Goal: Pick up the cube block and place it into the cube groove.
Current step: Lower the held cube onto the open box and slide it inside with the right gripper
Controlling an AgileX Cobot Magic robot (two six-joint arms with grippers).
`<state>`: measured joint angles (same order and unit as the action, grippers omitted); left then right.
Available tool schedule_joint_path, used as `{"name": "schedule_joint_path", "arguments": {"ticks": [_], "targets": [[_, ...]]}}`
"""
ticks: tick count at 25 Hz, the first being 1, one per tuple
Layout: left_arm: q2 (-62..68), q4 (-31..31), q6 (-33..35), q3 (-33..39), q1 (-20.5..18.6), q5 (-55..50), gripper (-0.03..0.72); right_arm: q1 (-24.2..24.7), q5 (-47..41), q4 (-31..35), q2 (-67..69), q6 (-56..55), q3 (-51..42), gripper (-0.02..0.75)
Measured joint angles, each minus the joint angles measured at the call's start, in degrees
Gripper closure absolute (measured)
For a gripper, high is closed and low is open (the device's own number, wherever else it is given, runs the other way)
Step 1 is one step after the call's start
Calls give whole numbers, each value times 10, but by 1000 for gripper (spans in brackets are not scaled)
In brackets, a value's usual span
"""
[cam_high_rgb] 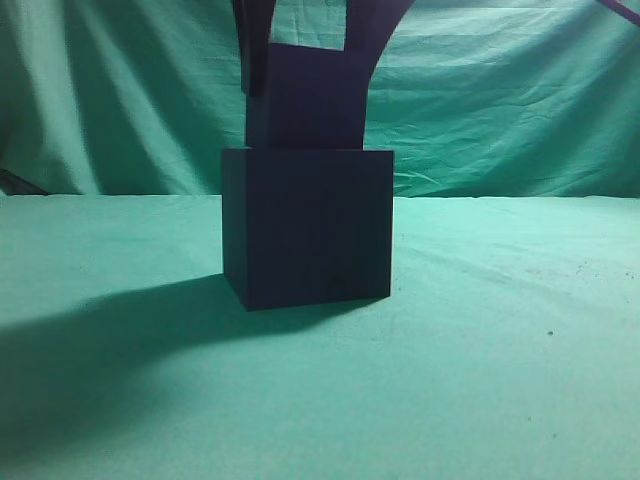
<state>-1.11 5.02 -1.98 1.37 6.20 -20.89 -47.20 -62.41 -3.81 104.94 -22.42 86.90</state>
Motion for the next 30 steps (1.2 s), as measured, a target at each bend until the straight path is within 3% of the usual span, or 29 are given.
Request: {"name": "schedule_joint_path", "arguments": {"ticks": [30], "targets": [[0,0,0,0,0,0,688,0,-57,28,11,25,1,312]]}}
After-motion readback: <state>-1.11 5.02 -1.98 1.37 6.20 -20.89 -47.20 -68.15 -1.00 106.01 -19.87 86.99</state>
